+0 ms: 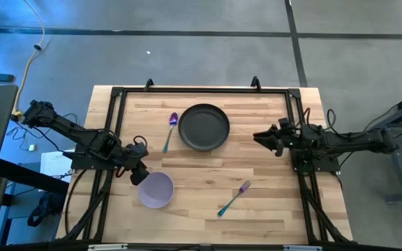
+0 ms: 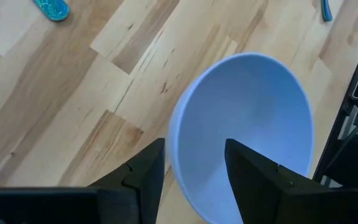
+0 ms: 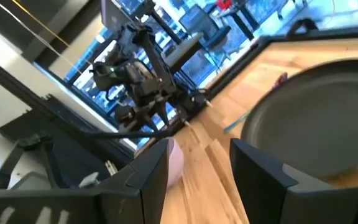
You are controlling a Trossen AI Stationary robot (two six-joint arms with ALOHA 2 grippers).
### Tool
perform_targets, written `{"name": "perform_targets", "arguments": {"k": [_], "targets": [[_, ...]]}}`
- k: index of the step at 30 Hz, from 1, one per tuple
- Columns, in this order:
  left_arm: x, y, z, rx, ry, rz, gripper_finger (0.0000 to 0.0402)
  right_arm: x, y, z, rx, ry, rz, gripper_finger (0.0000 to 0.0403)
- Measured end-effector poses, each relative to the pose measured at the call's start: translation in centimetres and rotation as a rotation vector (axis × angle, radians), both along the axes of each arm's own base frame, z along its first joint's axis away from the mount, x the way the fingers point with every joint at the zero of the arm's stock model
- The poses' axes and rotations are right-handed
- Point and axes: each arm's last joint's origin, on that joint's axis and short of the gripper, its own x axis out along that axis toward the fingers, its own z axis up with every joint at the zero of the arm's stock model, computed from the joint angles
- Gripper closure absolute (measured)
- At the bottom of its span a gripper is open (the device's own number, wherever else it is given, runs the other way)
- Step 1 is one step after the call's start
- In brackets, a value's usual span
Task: Set table place
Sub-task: Move the black plate to the center
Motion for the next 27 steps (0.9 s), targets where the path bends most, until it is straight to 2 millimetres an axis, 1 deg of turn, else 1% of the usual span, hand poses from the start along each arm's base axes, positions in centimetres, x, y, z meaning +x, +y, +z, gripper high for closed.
{"name": "perform_targets", "arguments": {"k": [11, 21, 27], "targets": [[0.0, 0.0, 0.0, 0.002, 0.002, 0.001, 0.0245, 0.0, -0.1, 0.1, -0.013, -0.011, -0.03, 0.024], [-0.4, 0.1, -0.2, 0.008, 0.044, -0.003, 0.0245, 0.8, -0.5, -0.9, 0.167, 0.048, -0.206, 0.0241], [-0.4, 0.2, -0.2, 0.037, 0.041, 0.005, 0.0245, 1.7, -0.8, -2.0, 0.262, 0.105, -0.294, 0.0266]]}}
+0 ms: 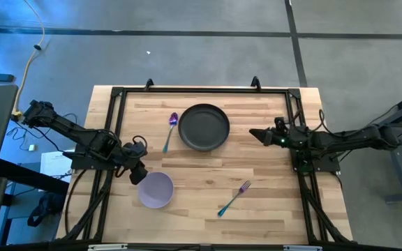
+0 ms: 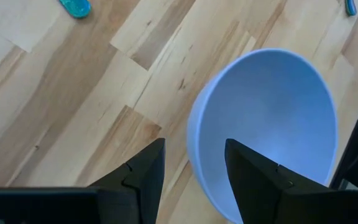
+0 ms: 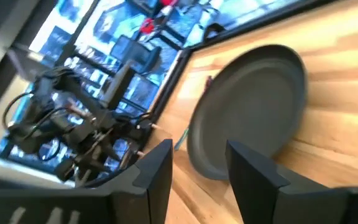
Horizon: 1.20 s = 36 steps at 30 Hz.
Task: Set table place
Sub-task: Move the black plate to the center
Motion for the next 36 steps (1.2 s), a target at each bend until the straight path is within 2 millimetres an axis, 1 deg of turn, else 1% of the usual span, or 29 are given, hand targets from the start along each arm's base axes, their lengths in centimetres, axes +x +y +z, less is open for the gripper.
{"name": "perform_targets", "arguments": {"k": [5, 7, 9, 14, 17, 23, 33, 36], "targets": [[0.0, 0.0, 0.0, 0.02, -0.005, -0.007, 0.0245, 0.6, -0.4, -0.8, 0.118, 0.013, -0.035, 0.0276], [0.0, 0.0, 0.0, 0.021, -0.005, -0.01, 0.0245, 0.8, -0.4, -0.9, 0.125, 0.017, -0.035, 0.0277], [0.0, 0.0, 0.0, 0.022, -0.005, -0.01, 0.0245, 1.0, -0.4, -0.8, 0.117, 0.002, -0.028, 0.0277], [0.0, 0.0, 0.0, 0.021, -0.005, -0.01, 0.0245, 1.2, -0.4, 0.0, 0.013, -0.034, 0.021, 0.0277], [0.0, 0.0, 0.0, 0.016, -0.004, -0.013, 0.0245, 1.3, -0.3, 0.2, -0.013, -0.047, 0.057, 0.0277], [0.0, 0.0, 0.0, 0.006, -0.004, -0.017, 0.0245, 1.4, -0.1, 0.2, -0.003, -0.048, 0.133, 0.0277], [0.3, -0.1, 0.2, -0.008, -0.033, -0.017, 0.0245, 1.4, 0.0, 0.2, 0.039, -0.06, 0.129, 0.0277], [0.4, -0.2, 0.2, -0.036, -0.039, -0.014, 0.0245, 1.4, 0.0, 0.1, 0.05, -0.062, 0.129, 0.0277]]}}
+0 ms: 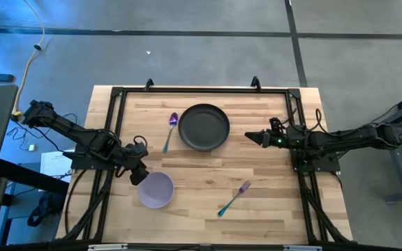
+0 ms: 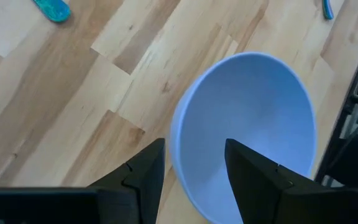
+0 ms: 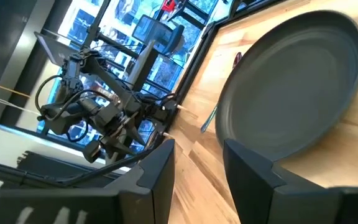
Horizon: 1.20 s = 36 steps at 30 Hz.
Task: Set table place
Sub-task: Move the black plate to the center
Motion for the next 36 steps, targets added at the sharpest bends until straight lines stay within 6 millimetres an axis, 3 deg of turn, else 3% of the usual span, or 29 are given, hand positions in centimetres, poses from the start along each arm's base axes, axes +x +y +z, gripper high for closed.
{"name": "perform_targets", "arguments": {"k": [16, 30, 36], "targets": [[-0.1, -0.1, 0.0, -0.045, 0.019, -0.015, 0.0245, 0.0, 0.2, -0.4, 0.107, 0.019, 0.027, 0.0238], [-0.2, -0.1, -0.1, -0.034, 0.038, -0.019, 0.0245, 0.0, 0.3, -0.1, 0.134, -0.021, 0.056, 0.0247], [-0.5, 0.0, -0.3, -0.027, 0.064, -0.017, 0.0245, 0.0, 0.3, -1.3, 0.224, 0.084, 0.029, 0.0247]]}}
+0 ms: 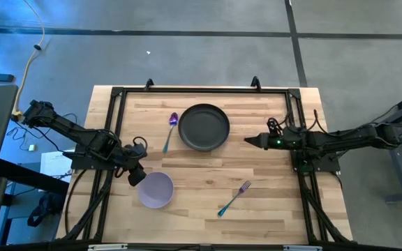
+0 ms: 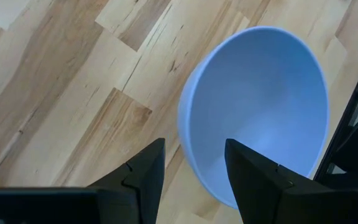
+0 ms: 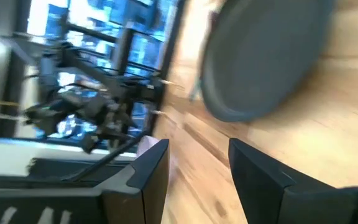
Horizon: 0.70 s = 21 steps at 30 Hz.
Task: Set table place
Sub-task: Move the black plate to the center
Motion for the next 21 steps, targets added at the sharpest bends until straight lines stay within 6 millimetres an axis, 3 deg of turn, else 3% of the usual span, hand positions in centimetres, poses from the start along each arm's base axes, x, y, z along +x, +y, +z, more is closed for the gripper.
{"name": "perform_targets", "arguments": {"k": [21], "targets": [[0.0, 0.0, 0.0, -0.001, 0.0, 0.002, 0.0245, 1.2, -0.2, -1.5, 0.061, 0.077, -0.064, 0.0247]]}}
